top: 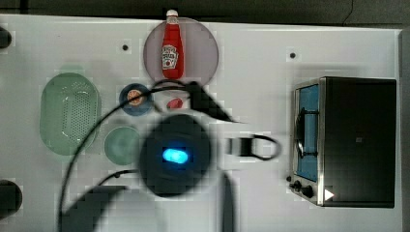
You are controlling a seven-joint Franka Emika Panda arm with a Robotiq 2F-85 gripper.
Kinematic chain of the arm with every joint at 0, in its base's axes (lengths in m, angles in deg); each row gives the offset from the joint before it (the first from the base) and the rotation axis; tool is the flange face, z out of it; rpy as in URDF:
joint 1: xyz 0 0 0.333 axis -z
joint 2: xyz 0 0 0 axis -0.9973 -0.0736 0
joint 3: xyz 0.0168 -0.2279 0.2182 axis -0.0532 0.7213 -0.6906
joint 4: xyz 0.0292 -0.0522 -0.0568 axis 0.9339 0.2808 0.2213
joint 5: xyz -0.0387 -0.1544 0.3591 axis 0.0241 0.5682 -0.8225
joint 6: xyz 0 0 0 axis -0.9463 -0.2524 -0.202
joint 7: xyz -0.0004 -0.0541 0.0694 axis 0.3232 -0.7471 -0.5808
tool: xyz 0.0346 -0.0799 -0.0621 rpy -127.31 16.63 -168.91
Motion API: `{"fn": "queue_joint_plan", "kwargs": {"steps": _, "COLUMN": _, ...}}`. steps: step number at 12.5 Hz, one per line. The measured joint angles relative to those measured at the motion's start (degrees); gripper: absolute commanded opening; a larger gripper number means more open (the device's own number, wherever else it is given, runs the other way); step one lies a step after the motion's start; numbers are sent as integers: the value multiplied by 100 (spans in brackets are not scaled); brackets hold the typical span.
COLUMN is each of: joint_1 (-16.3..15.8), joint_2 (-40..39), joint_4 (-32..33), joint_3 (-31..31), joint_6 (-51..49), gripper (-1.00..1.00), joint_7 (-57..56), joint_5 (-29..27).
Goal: Pick Banana and place it in mug.
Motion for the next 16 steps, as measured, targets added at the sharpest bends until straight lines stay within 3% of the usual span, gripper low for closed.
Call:
{"fn": "queue_joint_plan", "kwargs": {"steps": 3, "joint_1": -82, "joint_2": -272, "joint_4": 101, "joint_3": -1005, "joint_6": 111, "gripper": -32, "joint_7": 649, "joint_5": -222}}
{"fn": "queue_joint_plan", "kwargs": {"steps": 8, "joint_1": -465, "joint_2": -598, "joint_4": 369, "joint_3": -2012, "joint_6": 436, "gripper": -32, "joint_7": 1671, "joint_5": -818}}
{"fn": "queue_joint_plan", "kwargs": {"steps": 12, "joint_1": -460, "joint_2": -1056, "joint_4": 806, "joint_3": -2149, "joint_6": 2272, "gripper": -32, "joint_7": 2519, "joint_5": -841}}
{"fn": "queue_joint_plan", "kwargs": {"steps": 16, "joint_1": -356, "joint_2": -1957, "joint_4": 1343, "joint_3": -2014, "joint_6": 3136, "gripper": -32, "joint_7": 2885, "joint_5": -745}}
